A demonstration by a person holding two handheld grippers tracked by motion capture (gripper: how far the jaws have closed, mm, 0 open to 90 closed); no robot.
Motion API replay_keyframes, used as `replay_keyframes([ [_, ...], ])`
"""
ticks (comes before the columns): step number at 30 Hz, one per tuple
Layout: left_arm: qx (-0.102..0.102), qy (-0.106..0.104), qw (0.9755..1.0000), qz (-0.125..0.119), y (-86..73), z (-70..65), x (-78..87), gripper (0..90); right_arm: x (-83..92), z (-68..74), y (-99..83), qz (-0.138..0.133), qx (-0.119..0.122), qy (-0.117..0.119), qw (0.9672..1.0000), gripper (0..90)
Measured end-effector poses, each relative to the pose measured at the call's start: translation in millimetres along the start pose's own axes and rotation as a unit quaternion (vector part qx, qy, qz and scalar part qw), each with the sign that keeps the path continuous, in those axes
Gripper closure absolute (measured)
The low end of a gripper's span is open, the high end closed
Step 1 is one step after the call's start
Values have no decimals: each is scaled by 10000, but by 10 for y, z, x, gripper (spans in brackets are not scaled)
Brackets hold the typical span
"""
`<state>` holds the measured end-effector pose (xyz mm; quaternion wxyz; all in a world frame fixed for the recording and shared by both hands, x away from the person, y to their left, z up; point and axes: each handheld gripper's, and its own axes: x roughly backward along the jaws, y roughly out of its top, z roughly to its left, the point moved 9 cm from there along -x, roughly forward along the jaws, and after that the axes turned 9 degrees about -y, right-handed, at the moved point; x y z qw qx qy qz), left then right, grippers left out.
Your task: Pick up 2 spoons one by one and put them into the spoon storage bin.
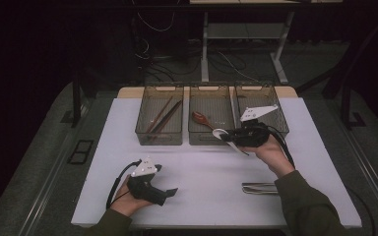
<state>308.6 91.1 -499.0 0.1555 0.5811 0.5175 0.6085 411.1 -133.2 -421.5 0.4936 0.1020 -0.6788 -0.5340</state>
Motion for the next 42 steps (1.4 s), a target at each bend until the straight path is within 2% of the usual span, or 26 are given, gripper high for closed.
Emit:
replay_keyframes([
  [6,4,-4,10000,6,-2,0,-6,0,-2,-112,120,-139,-110,-113,9998,784],
  [24,-7,-4,10000,37,-6,6,0,0,-236,-366,508,-315,-336,-351,9983,784],
  [35,17,-16,10000,-3,1,-3,-5,0,-416,-467,642,-243,-446,-516,9974,784],
  [42,14,-17,10000,-11,3,-5,-9,0,-594,-506,590,-59,-494,-589,9970,784],
])
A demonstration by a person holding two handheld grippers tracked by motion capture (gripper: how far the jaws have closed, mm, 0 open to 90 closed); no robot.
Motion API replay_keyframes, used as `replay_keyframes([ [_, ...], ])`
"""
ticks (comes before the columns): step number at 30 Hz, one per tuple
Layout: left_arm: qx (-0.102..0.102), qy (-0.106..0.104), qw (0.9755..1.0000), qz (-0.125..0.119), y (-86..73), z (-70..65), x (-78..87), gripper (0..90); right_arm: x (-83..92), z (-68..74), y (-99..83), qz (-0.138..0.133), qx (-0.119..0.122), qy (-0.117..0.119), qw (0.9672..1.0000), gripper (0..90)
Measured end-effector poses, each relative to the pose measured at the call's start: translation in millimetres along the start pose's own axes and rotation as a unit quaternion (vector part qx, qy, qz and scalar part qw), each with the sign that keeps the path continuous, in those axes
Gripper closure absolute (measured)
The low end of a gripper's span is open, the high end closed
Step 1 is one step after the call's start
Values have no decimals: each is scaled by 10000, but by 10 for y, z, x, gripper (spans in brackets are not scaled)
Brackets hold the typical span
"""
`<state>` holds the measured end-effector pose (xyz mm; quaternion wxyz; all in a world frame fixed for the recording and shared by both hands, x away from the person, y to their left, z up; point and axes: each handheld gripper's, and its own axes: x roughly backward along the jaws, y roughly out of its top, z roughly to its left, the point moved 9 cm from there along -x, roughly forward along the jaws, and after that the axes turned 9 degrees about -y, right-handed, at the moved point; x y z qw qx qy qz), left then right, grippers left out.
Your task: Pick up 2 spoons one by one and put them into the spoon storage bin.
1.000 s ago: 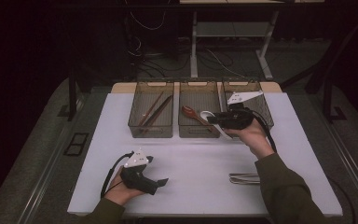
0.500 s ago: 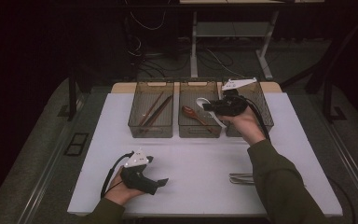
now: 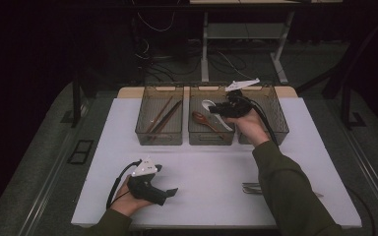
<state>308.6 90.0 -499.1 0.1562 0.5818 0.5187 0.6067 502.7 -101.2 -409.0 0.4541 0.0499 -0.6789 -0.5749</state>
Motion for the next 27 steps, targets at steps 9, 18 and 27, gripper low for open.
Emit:
replay_keyframes([
  [9,-30,-14,10000,14,1,-3,-4,0,-207,-33,-185,456,56,-112,9989,782],
  [18,-29,-34,10000,30,-5,-7,-4,0,-248,-44,-240,592,-9,-160,9981,578],
  [27,-37,-28,10000,65,-9,-9,-6,0,-81,-37,-155,404,-124,-46,9991,478],
])
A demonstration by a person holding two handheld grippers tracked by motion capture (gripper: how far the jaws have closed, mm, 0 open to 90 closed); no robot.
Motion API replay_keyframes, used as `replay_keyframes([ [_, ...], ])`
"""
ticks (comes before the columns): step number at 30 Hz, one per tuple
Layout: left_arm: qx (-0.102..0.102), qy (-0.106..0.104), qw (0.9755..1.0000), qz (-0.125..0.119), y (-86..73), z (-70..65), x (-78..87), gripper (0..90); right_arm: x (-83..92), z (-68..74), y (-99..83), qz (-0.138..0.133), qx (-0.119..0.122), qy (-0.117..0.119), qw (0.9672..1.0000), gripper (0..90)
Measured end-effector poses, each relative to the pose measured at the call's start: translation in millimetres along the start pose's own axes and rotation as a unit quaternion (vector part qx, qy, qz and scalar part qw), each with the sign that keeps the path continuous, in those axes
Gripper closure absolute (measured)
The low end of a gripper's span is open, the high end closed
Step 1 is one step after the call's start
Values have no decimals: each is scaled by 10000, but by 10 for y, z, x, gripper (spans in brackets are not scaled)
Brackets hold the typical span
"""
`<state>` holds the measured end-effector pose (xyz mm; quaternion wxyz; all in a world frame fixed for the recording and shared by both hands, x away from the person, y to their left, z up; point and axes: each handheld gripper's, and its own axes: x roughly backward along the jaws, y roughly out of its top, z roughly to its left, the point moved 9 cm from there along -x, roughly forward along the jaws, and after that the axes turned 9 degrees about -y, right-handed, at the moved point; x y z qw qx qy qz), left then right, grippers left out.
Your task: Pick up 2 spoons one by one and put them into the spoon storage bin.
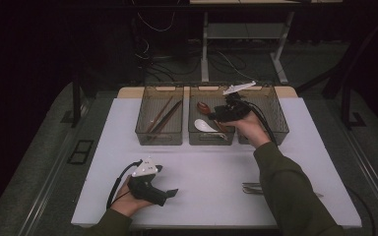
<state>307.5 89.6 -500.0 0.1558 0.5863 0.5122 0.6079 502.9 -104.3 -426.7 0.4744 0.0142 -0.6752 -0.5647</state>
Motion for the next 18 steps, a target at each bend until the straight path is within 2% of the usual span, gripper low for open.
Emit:
replay_keyframes([
  [8,10,-10,10000,-20,2,-3,1,0,225,26,-8,-174,62,94,9998,449],
  [18,4,4,10000,-14,3,-1,1,0,485,64,-151,-275,207,178,9992,445],
])
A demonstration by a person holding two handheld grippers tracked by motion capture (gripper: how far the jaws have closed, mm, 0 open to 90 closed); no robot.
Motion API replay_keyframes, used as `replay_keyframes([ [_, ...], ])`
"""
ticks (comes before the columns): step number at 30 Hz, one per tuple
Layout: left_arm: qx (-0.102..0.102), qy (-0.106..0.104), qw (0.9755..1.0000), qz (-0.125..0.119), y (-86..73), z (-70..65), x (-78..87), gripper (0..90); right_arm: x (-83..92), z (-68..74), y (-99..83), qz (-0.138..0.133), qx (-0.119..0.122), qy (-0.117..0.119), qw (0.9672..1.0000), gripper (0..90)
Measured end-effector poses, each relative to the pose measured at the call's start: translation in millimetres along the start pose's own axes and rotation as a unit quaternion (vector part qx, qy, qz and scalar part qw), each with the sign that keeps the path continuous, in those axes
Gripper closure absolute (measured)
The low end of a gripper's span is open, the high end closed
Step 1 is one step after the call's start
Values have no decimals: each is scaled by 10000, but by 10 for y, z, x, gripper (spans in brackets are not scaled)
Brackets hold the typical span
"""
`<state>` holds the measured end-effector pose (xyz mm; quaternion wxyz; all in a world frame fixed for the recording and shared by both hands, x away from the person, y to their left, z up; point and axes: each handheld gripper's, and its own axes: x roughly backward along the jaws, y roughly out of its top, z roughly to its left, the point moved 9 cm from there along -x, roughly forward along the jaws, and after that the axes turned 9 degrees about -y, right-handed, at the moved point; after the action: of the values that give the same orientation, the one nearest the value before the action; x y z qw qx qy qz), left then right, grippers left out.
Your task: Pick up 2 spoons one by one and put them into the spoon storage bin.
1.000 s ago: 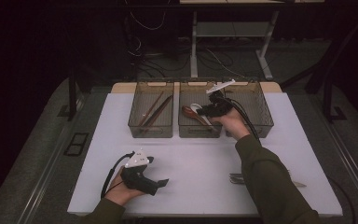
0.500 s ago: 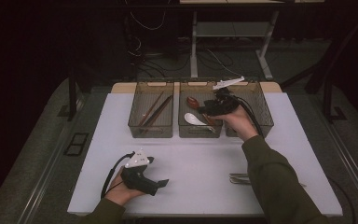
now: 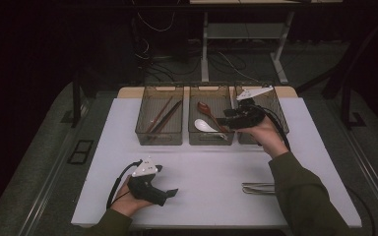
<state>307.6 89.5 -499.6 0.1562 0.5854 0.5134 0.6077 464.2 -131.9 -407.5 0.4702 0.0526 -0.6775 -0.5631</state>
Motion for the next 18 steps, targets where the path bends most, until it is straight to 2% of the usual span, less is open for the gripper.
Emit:
replay_keyframes([
  [12,0,6,10000,-4,1,1,0,0,286,84,-317,78,57,100,9999,449],
  [18,2,14,10000,-6,4,1,2,0,387,115,-548,285,139,142,9994,496],
])
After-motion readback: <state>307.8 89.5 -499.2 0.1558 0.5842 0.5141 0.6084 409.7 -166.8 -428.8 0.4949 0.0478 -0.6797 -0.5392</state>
